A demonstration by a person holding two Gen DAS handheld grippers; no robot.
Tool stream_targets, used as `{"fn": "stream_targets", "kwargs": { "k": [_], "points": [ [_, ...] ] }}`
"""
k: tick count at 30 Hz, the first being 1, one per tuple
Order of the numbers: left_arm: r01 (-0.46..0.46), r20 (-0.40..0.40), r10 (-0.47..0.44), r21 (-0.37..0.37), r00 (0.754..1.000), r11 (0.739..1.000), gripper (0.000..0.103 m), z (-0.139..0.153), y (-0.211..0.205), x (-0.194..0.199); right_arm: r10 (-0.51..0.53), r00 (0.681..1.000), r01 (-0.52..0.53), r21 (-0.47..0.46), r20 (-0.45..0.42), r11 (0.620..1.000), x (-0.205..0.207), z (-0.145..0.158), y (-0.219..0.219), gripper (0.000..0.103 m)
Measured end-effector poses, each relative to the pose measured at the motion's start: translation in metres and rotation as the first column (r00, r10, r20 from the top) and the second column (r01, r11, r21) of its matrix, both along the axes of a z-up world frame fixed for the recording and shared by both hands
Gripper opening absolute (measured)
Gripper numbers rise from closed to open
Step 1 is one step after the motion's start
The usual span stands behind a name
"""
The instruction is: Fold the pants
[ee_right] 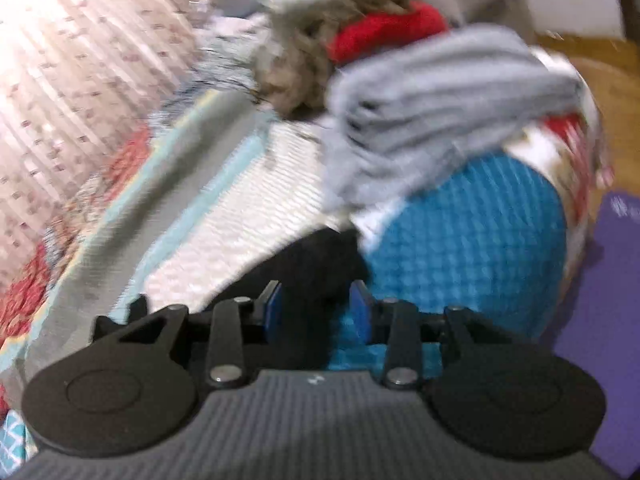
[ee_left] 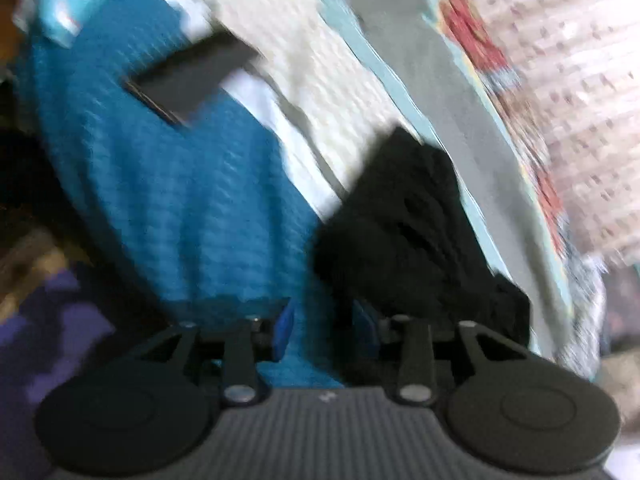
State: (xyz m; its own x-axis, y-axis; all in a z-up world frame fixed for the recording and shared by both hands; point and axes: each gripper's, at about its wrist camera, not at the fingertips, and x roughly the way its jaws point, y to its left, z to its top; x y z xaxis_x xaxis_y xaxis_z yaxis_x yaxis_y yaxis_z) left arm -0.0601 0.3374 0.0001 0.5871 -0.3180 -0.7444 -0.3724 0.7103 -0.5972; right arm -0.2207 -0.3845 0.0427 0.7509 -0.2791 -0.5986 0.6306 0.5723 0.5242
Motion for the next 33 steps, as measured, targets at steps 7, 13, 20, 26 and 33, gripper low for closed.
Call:
{"fn": "stream_targets", "kwargs": {
  "k": [7,13,20,26,33],
  "points": [
    [-0.062,0.118,0.041,0.175,0.992,0.983,0.042,0.045,0.03,0.059,0.283,0.959,-0.282,-0.033,0.026,0.959,0.08,0.059,0.014,0.041],
    [0.135,0.129,-0.166,0.219,0.978,0.966,0.06,0.026,-0.025,0.194,0.462,0.887,-0.462,0.062,0.013,0.885,0.214,0.029,0.04,0.046],
    [0.254,0.03,-0.269,0.242,0.963,0.937,0.084,-0.026,-0.088,0.288,0.511,0.837,-0.499,0.109,-0.196,0.86,0.348,-0.053,0.065,0.052],
    [0.319,0.024,-0.336,0.26,0.942,0.912,0.029,-0.047,-0.112,0.303,0.582,0.769,-0.581,0.089,-0.265,0.809,0.39,-0.078,0.087,0.01],
    [0.21,0.253,-0.25,0.173,0.935,0.962,0.014,-0.009,-0.076,0.286,0.319,0.948,-0.313,-0.151,0.014,0.937,0.362,0.01,0.008,0.002]
  ]
}}
